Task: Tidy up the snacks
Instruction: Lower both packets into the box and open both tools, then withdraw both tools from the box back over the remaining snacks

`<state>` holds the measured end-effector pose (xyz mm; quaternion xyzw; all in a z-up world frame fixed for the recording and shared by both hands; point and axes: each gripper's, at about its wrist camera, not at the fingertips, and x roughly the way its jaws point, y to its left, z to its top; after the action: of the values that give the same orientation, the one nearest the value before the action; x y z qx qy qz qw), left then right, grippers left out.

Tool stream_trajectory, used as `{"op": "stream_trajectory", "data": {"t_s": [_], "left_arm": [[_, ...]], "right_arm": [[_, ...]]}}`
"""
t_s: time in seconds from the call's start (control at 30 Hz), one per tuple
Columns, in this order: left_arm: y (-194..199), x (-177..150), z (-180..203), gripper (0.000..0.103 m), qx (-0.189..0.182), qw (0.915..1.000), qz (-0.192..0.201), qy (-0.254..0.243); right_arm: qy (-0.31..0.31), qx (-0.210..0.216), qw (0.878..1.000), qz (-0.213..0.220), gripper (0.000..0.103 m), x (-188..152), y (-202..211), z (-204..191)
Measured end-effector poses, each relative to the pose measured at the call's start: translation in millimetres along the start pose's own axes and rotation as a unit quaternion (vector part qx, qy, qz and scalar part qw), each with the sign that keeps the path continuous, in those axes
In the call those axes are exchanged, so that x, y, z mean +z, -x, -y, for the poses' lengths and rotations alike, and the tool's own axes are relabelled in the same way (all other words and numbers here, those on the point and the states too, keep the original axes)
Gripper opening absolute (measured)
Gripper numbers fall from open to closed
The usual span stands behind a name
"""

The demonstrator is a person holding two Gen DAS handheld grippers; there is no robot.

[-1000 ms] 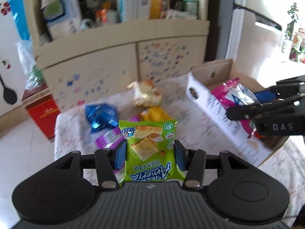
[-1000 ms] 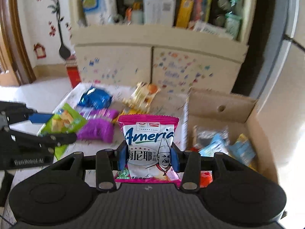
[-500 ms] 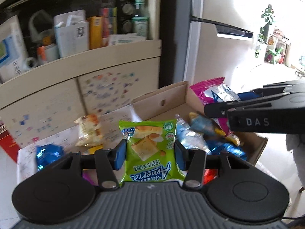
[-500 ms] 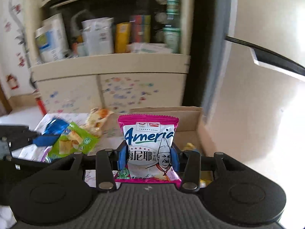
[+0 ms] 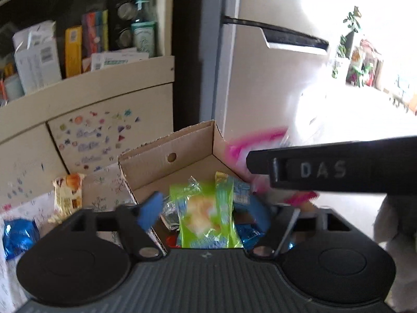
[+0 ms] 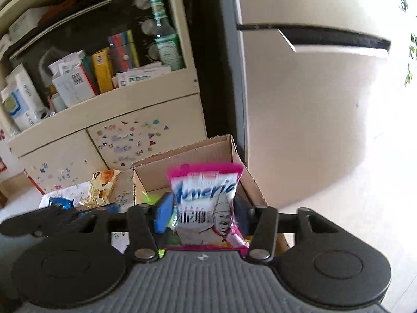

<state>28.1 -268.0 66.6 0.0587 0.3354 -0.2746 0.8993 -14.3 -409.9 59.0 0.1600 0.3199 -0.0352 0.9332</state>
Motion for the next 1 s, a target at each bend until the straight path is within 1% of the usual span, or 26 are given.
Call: {"op": "stream_trajectory", "data": {"t_s": [0.07,0.17,0.2,0.23,0.37,0.43,0.57,0.73,0.83,0.9,1.0], "left_arm": [[4,-1,-9,0.079,-0.003,0.9999,-0.002,0.012],[10,-3,-26,0.081,0.010,0.9997,-0.008,0.020],[13,-4,-32,0.083,0.014,0.9996,-0.009,0.022],[16,-5,-39,0.085,0.019,0.9995,-0.009,0.025],[31,-11,-68,0.088,0.039,0.9989,-0.012,0.025],[37,-15,-82,0.089,0.047,0.9985,-0.014,0.024],[48,-26,-111,0.091,0.068,0.9972,-0.024,0.021],[55,-42,-148,0.092,0.096,0.9936,-0.038,0.046],[58,-53,-167,0.092,0.117,0.9908,-0.042,0.052],[58,-60,-177,0.092,0.132,0.9889,-0.047,0.049],[57,-67,-187,0.092,0.151,0.9866,-0.055,0.031]], "right_arm": [[-0.020,0.014,1.000,0.004,0.071,1,2,4],[-0.048,0.032,0.998,0.002,0.072,2,1,6],[-0.054,0.034,0.998,0.001,0.073,2,-1,5],[-0.056,0.035,0.998,0.000,0.073,2,-1,4],[-0.044,0.043,0.998,-0.003,0.074,2,-5,-7],[-0.032,0.052,0.998,-0.007,0.077,1,-7,-15],[0.003,0.064,0.998,-0.015,0.078,-2,-12,-32],[0.048,0.079,0.995,-0.027,0.078,-8,-19,-55],[0.081,0.087,0.992,-0.034,0.079,-13,-22,-71],[0.104,0.092,0.990,-0.039,0.080,-17,-24,-80],[0.144,0.096,0.984,-0.047,0.081,-23,-29,-95]]}}
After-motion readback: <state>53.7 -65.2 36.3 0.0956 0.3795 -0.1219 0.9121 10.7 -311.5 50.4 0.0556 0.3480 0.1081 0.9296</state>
